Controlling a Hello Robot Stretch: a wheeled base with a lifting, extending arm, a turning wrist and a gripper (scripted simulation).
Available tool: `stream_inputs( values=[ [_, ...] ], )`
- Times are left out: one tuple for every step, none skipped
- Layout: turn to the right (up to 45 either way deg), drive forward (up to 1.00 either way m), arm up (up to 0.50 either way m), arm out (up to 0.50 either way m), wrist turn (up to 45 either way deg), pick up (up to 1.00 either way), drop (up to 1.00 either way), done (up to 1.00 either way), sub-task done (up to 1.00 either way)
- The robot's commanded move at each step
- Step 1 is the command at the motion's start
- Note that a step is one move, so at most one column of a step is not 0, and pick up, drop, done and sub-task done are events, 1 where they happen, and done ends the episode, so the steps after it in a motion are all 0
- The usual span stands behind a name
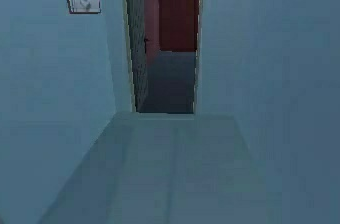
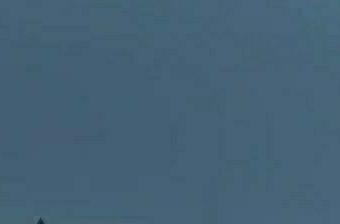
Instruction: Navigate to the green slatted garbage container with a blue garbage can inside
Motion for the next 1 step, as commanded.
stream_inputs(
  values=[
    [0.0, 1.0, 0.0, 0.0, 0.0, 0.0, 0.0, 0.0, 0.0]
  ],
)
